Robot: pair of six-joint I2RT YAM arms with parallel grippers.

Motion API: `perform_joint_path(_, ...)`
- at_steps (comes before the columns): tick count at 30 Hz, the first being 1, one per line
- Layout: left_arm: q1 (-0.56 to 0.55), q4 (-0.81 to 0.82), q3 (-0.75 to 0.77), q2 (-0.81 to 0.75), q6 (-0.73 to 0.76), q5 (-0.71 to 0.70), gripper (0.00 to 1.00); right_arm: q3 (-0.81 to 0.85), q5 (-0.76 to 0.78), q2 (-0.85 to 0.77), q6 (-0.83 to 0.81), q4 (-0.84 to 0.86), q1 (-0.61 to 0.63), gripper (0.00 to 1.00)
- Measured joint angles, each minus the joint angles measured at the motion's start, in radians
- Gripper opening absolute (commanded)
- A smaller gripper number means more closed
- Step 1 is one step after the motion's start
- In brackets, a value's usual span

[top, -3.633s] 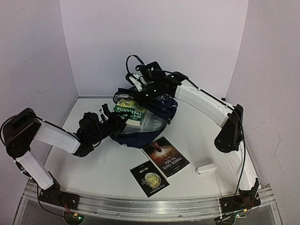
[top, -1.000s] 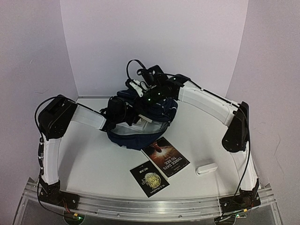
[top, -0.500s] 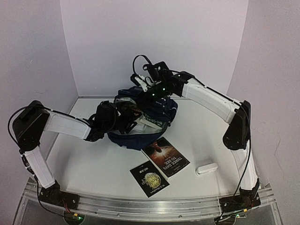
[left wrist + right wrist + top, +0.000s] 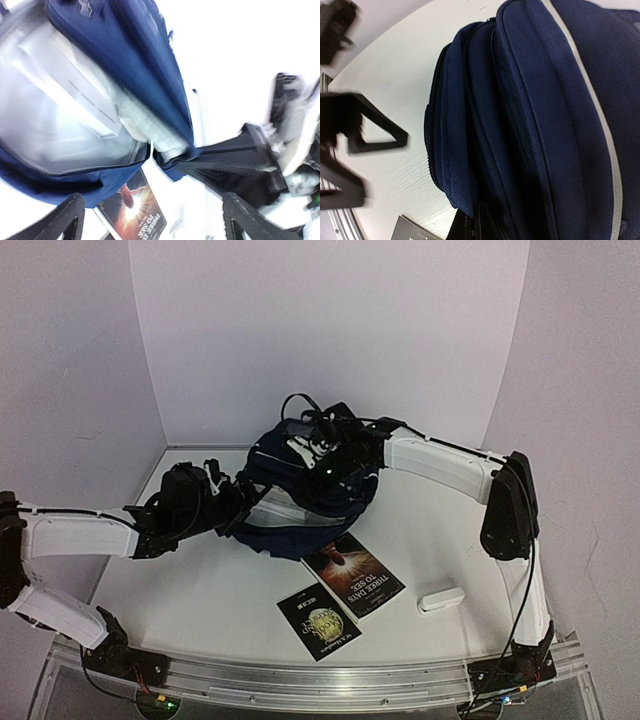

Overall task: Pack the student bag
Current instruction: Place the book in the student bag.

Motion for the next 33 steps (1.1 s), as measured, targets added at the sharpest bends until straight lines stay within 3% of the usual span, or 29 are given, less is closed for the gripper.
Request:
perform_joint_path(6, 0.033, -0.18, -0.005, -0.166, 0.071, -0.091, 1.0, -0.045, -0.007, 0.0, -0.003, 0.009, -0.005, 0.0)
perform_joint_path(11, 0.069, -0.246, 0.006, -0.153, 0.134, -0.092, 1.0, 0.001, -0.023, 0.009, 0.011, -0.003, -0.036, 0.03)
perform_joint_path(15, 0.068, -0.271, 0.039, -0.075, 0.173, -0.056, 1.0, 0.067, -0.055, 0.019, 0.023, -0.011, -0.057, 0.35)
perform_joint_path(23, 0.068, -0.337, 0.138, -0.013, 0.285, 0.036, 1.0, 0.044, -0.105, 0.001, 0.047, 0.0, -0.078, 0.71)
perform_joint_path(28, 0.053, -0.41, 0.281, 0.044, 0.413, 0.079, 1.0, -0.037, -0.141, -0.081, 0.059, -0.006, -0.126, 0.83)
perform_joint_path(33, -0.007, -0.542, 0.433, 0.13, 0.556, 0.069, 1.0, -0.159, -0.164, -0.217, 0.056, -0.001, -0.222, 0.84)
